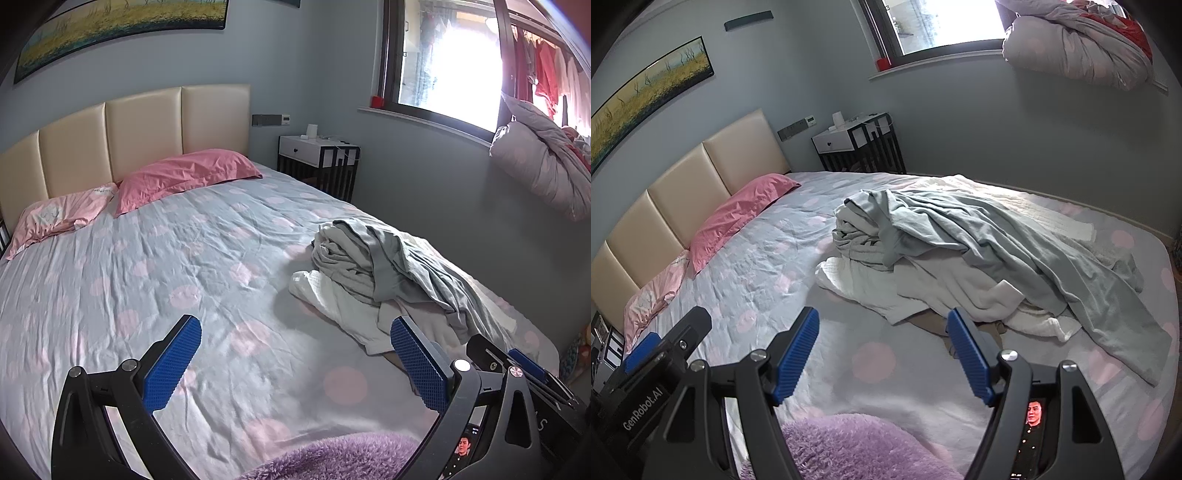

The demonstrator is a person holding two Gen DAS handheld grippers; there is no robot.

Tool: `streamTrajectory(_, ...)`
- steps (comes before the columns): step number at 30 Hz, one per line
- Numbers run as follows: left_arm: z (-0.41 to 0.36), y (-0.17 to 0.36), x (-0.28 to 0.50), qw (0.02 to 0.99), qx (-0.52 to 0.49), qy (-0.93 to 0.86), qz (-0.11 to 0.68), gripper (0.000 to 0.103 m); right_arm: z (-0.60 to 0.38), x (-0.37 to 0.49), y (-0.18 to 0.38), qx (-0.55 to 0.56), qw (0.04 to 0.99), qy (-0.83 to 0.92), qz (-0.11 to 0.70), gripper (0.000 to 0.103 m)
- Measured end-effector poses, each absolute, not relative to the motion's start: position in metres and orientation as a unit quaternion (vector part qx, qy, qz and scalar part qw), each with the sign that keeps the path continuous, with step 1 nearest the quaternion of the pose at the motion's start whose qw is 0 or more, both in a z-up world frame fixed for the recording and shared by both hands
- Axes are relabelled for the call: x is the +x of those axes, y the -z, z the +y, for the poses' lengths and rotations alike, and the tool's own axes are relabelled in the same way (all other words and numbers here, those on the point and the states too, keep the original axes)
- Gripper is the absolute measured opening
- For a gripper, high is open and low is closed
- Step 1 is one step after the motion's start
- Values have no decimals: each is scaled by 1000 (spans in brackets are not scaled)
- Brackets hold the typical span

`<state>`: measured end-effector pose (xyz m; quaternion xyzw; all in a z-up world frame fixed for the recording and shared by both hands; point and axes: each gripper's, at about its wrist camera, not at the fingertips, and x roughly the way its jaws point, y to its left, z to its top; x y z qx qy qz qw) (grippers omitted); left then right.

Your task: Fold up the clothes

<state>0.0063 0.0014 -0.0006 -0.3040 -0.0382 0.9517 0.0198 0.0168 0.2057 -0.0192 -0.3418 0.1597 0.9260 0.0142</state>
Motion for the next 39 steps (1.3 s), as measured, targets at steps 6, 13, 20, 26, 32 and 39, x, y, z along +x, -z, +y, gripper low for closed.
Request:
streamTrajectory(6, -1, 0, 8, 20, -305, -951, -39, 103, 203, 17, 20, -347, 9, -925, 157, 71)
streamTrajectory(13, -5, 0, 9, 17, -307, -951, -41, 103, 202, 15, 18, -350, -11, -923, 161, 71)
streamTrajectory(20, -19, -1, 8, 4, -311, -950, -40, 103, 205, 1, 17, -371, -52, -915, 149, 67)
streamTrajectory(26, -44, 2, 3, -20, -319, -946, -45, 103, 225, -22, 17, -385, -82, -908, 143, 67)
streamTrajectory(32, -75, 8, -4, -52, -329, -942, -41, 103, 267, -69, 36, -436, -86, -886, 134, 58)
streamTrajectory(39, -104, 26, -26, -66, -358, -931, -39, 103, 293, -135, 59, -459, -95, -882, 44, 53)
